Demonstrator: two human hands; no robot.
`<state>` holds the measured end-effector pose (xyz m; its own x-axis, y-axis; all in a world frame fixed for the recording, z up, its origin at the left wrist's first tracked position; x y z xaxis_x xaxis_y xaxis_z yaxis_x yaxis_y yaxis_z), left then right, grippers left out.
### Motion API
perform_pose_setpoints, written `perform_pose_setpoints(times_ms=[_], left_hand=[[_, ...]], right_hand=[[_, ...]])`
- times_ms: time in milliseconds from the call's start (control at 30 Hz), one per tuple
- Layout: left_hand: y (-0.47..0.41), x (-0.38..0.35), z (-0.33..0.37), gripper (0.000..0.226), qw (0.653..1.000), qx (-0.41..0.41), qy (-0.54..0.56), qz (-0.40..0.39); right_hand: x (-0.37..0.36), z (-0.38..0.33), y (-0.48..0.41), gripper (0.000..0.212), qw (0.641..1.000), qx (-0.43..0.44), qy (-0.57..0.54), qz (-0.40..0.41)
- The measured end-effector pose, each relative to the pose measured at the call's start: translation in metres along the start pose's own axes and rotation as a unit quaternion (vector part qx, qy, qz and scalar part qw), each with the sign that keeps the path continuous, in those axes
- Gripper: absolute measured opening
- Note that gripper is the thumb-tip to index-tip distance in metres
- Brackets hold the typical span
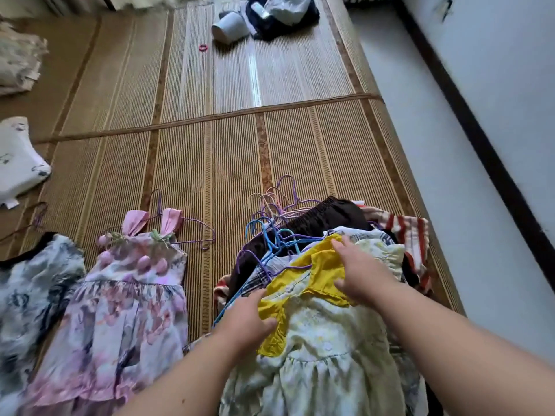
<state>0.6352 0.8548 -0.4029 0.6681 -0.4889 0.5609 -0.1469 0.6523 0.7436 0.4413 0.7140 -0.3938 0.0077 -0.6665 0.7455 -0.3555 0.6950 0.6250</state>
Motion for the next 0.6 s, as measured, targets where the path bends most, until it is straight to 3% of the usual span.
perform_pose_setpoints(times_ms=[167,300,433,500,600], left_hand=[[-0.012,-0.021,-0.022,0.084,0.998,0.052,-0.016,-0.011],[-0.009,-0.031,-0.036,0.086,0.997,0.070,-0.011,-0.020],[0.004,-0.025,-0.035,0.086,0.998,0.066,0.011,-0.002],[0.017,-0.011,-0.033,0.086,0.997,0.070,0.017,0.038],[0.045,0.020,-0.032,0.076,0.990,0.077,0.036,0.114]], right_hand=[[-0.013,0.018,-0.034,0.072,0.996,-0.031,0.083,-0.008],[-0.013,0.014,-0.037,0.065,0.989,-0.003,0.146,0.010],[0.003,-0.001,-0.017,0.024,0.984,0.094,0.151,0.032],[0.020,-0.007,0.002,0.012,0.981,0.126,0.130,0.063],[0.052,-0.018,0.034,0.008,0.984,0.154,0.001,0.085]])
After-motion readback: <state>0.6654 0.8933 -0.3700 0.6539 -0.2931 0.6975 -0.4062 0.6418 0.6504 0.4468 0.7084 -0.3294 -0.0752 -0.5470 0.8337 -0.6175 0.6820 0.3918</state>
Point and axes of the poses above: each hand's wrist, its own y-axis away from the middle knuckle, its own x-axis out of the back of the hand, z = x × y, the point moved 7 cm from there along -y, towards the middle knuckle, and after that the axes turned 3 degrees about -z, right-handed, at the moved point
